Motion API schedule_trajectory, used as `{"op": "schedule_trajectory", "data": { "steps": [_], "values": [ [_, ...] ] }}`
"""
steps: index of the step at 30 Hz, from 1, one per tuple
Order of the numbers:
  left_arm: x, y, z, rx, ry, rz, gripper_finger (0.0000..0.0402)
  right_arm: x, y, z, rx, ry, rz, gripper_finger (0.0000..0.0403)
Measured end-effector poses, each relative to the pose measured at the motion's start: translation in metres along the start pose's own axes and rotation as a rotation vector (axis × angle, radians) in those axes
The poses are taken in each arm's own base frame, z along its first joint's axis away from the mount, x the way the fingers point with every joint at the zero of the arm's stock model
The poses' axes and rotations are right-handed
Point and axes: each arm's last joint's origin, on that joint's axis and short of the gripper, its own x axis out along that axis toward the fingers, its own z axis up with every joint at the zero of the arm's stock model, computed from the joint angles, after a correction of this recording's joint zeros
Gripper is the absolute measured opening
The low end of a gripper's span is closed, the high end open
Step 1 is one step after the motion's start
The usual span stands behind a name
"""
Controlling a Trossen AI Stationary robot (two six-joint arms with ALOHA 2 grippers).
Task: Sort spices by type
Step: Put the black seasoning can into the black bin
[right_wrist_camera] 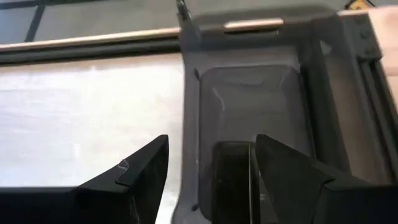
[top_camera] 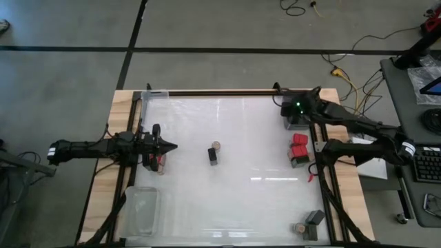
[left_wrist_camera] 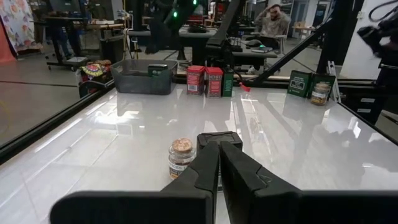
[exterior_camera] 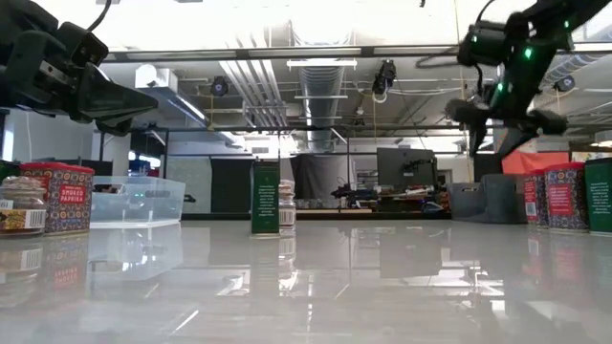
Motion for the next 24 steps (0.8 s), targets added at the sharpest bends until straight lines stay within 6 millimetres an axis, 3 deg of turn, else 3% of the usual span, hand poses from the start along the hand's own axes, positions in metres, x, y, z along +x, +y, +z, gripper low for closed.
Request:
{"op": "schedule_trajectory", "data": {
  "steps": [4,9,14,19,24],
  "values": [
    [0.000,0.000,0.000,0.000,0.000,0.000,0.0000,-0.027,0.011,0.011,-0.037,-0.015,0.062,0.0227],
    [0.000,0.000,0.000,0.000,0.001,0.000,0.0000,-0.053,0.029,0.004,-0.102,-0.024,0.184,0.0219],
    [0.000,0.000,0.000,0.000,0.000,0.000,0.0000,-0.075,0.050,-0.019,-0.125,-0.040,0.317,0.0221],
    [0.000,0.000,0.000,0.000,0.000,0.000,0.0000,-0.099,0.080,-0.035,-0.133,-0.115,0.566,0.0219],
    [0.000,0.000,0.000,0.000,0.000,0.000,0.0000,-0.116,0.120,-0.077,-0.377,-0.189,0.771,0.0219]
  ]
}}
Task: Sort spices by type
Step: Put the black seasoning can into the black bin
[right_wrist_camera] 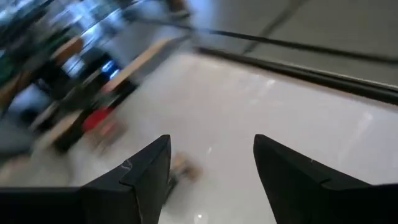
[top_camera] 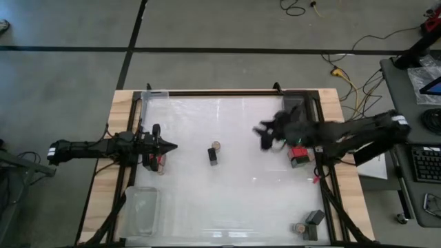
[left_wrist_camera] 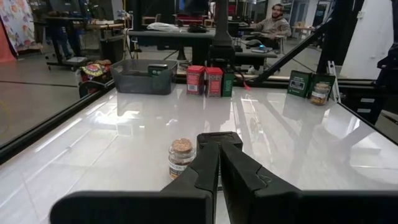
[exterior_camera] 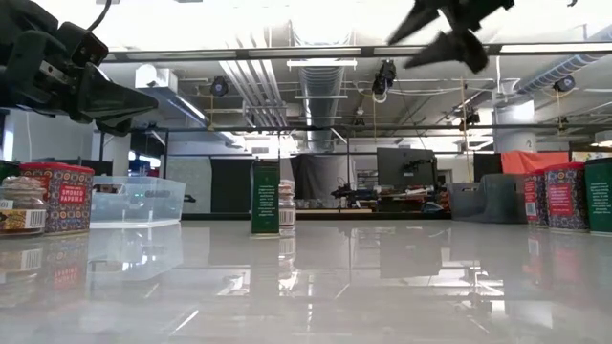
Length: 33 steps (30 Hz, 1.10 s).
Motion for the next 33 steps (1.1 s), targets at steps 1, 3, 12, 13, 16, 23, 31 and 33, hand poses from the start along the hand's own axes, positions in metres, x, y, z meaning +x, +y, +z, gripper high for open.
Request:
{"op": "schedule_trajectory", "data": {
  "steps": [1,3,12,13,16,23,31,33],
  "values": [
    [0.000,0.000,0.000,0.000,0.000,0.000,0.0000,0.005,0.010,-0.009,-0.046,0.002,0.018,0.0219],
    [0.000,0.000,0.000,0.000,0.000,0.000,0.0000,0.017,0.027,-0.029,-0.113,0.012,0.030,0.0219],
    [0.000,0.000,0.000,0.000,0.000,0.000,0.0000,0.073,0.076,-0.108,-0.191,0.022,-0.078,0.0222],
    [0.000,0.000,0.000,0.000,0.000,0.000,0.0000,0.078,0.084,-0.113,-0.166,0.027,-0.054,0.0226],
    [0.000,0.000,0.000,0.000,0.000,0.000,0.0000,0.093,0.111,-0.133,-0.213,0.048,-0.015,0.0247],
    [0.000,0.000,0.000,0.000,0.000,0.000,0.0000,0.121,0.154,-0.154,-0.423,0.001,-0.096,0.0317],
    [0.000,0.000,0.000,0.000,0.000,0.000,0.0000,0.140,0.171,-0.119,-0.237,0.002,-0.201,0.0359],
    [0.000,0.000,0.000,0.000,0.000,0.000,0.0000,0.144,0.171,-0.108,-0.217,-0.009,-0.214,0.0360]
  ]
}}
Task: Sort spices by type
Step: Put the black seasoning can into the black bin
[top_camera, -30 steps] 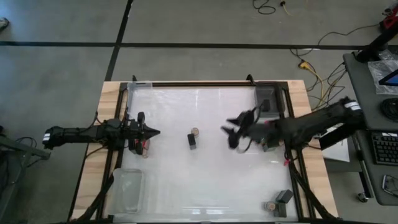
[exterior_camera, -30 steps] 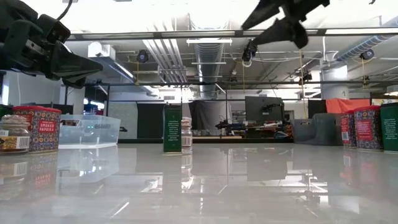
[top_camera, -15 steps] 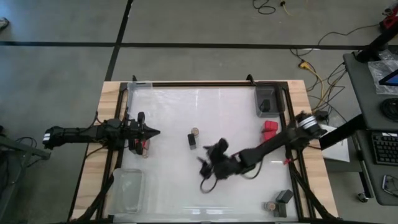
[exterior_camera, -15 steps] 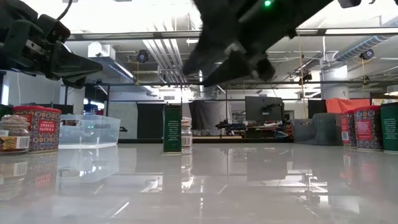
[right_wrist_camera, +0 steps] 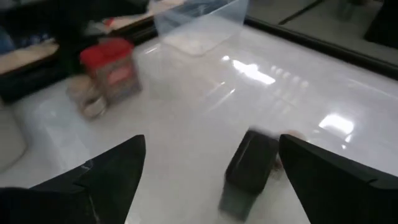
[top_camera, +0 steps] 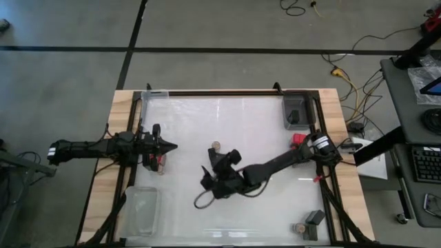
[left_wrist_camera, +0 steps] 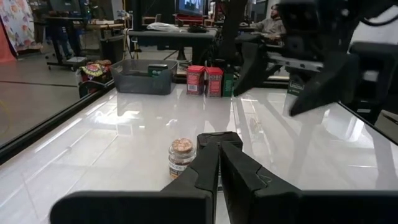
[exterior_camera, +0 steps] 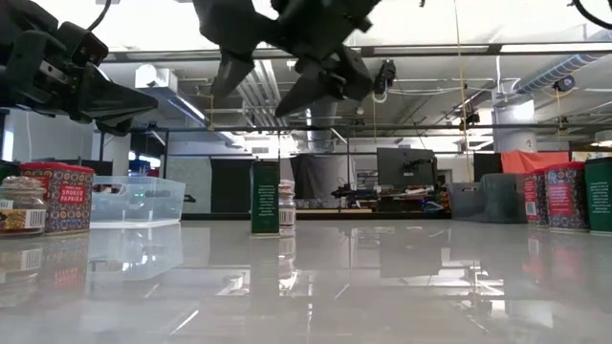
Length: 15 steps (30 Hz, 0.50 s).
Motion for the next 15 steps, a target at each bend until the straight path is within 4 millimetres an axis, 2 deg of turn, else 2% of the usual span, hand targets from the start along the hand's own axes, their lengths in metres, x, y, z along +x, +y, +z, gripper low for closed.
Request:
{"op": "schedule_trajectory", "data": {
  "steps": [6,9,15],
  "values": [
    [0.000,0.000,0.000,0.000,0.000,0.000,0.0000,0.015,-0.007,0.016,0.114,0.018,0.000,0.0360],
    [0.000,0.000,0.000,0.000,0.000,0.000,0.0000,0.026,-0.014,0.016,0.187,0.066,0.007,0.0361],
    [0.000,0.000,0.000,0.000,0.000,0.000,0.0000,0.043,-0.026,0.014,0.226,0.141,-0.022,0.0360]
  ]
}}
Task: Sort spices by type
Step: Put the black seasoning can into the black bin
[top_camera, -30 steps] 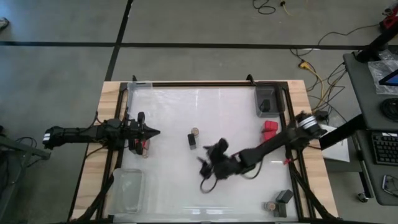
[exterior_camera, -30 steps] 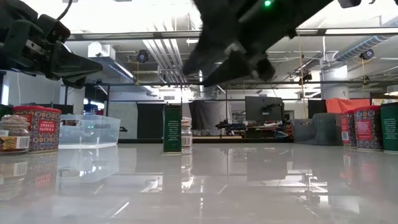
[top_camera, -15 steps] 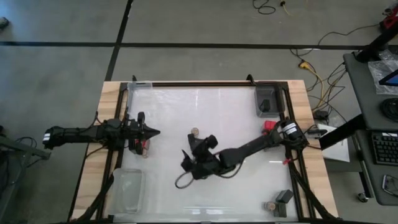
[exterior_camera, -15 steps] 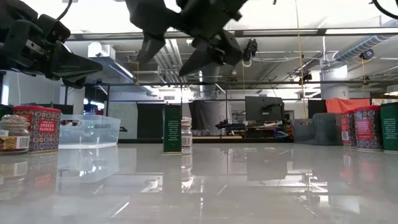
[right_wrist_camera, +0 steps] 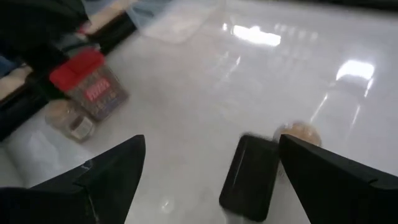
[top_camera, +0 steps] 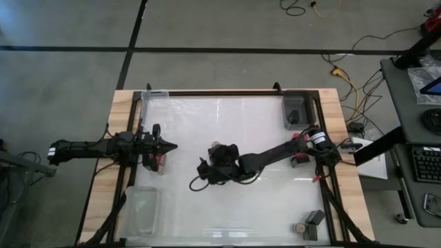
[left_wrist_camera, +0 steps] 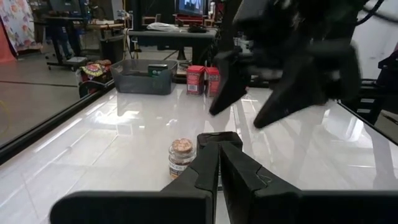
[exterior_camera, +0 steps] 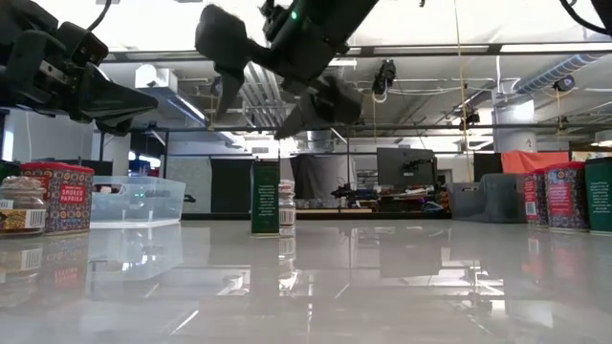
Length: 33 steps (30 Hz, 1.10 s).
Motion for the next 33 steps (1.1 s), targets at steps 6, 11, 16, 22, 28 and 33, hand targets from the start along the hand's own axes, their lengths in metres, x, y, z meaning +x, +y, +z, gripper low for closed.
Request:
{"op": "schedule_trajectory", "data": {
  "steps": [6,11,16,22,28,33],
  "values": [
    [0.000,0.000,0.000,0.000,0.000,0.000,0.0000,0.021,-0.009,-0.004,0.005,0.042,-0.040,0.0360],
    [0.000,0.000,0.000,0.000,0.001,0.000,0.0000,0.025,-0.012,-0.013,-0.011,0.073,-0.078,0.0360],
    [0.000,0.000,0.000,0.000,0.001,0.000,0.0000,0.027,-0.015,-0.016,0.023,0.082,-0.104,0.0357],
    [0.000,0.000,0.000,0.000,0.001,0.000,0.0000,0.027,-0.014,-0.016,0.025,0.085,-0.102,0.0315],
    [0.000,0.000,0.000,0.000,0.001,0.000,0.0000,0.027,-0.015,-0.017,0.031,0.092,-0.103,0.0257],
    [0.000,0.000,0.000,0.000,0.001,0.000,0.0000,0.028,-0.016,-0.016,0.034,0.092,-0.105,0.0213]
  ]
}}
